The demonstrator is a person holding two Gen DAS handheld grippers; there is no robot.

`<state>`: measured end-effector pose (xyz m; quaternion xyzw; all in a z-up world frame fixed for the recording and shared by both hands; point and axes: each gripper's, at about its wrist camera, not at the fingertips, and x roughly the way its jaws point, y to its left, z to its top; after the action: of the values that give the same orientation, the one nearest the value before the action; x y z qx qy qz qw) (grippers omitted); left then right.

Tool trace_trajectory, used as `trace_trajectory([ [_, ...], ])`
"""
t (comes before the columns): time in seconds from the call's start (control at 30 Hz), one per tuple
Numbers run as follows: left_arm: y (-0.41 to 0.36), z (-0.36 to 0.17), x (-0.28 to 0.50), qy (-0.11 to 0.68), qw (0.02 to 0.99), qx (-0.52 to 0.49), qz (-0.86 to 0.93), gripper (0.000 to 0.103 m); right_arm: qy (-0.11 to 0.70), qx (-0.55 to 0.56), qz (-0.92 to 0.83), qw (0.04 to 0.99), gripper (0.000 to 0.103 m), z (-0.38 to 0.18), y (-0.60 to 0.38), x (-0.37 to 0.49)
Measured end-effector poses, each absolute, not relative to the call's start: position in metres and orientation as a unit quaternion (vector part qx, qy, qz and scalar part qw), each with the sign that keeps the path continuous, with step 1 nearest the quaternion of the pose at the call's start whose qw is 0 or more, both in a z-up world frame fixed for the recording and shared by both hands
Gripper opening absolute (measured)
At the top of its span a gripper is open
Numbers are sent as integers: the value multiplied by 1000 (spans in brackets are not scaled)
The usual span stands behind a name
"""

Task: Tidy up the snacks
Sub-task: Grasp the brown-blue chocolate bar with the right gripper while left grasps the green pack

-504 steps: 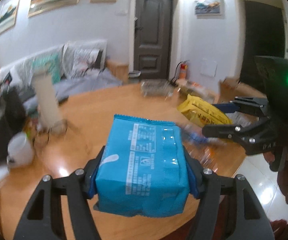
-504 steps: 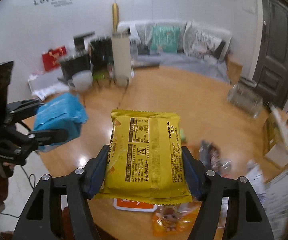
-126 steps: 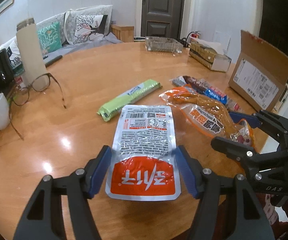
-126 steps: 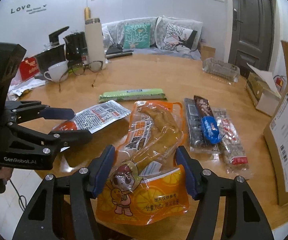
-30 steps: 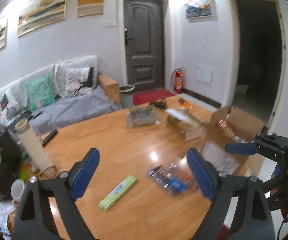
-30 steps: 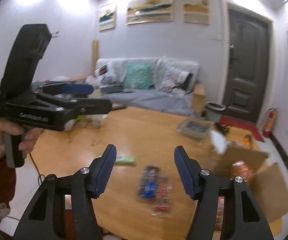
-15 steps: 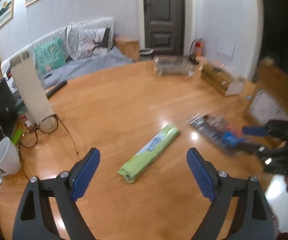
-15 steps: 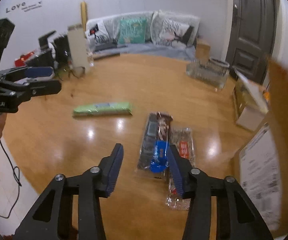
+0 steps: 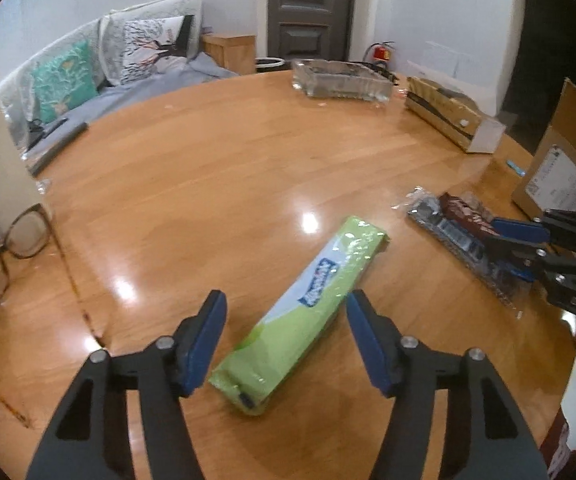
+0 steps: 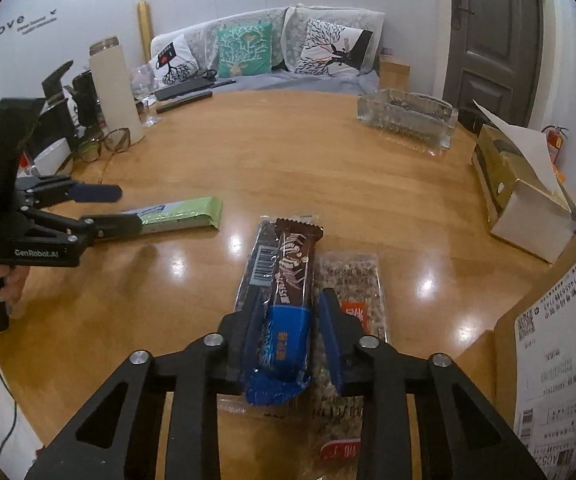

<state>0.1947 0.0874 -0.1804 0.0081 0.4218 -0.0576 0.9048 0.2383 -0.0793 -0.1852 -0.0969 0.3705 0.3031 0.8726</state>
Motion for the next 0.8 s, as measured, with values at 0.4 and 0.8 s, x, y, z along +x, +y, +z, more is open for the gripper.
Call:
trace_trajectory([
  [0.4,59,-180,189,445,890,42,-89,26,374,-91,307,871,15,-183,-79,240],
  [0.8,59,-181,197,447,888,50,-96,30,376,-97,319,865,15,-185,-77,237],
])
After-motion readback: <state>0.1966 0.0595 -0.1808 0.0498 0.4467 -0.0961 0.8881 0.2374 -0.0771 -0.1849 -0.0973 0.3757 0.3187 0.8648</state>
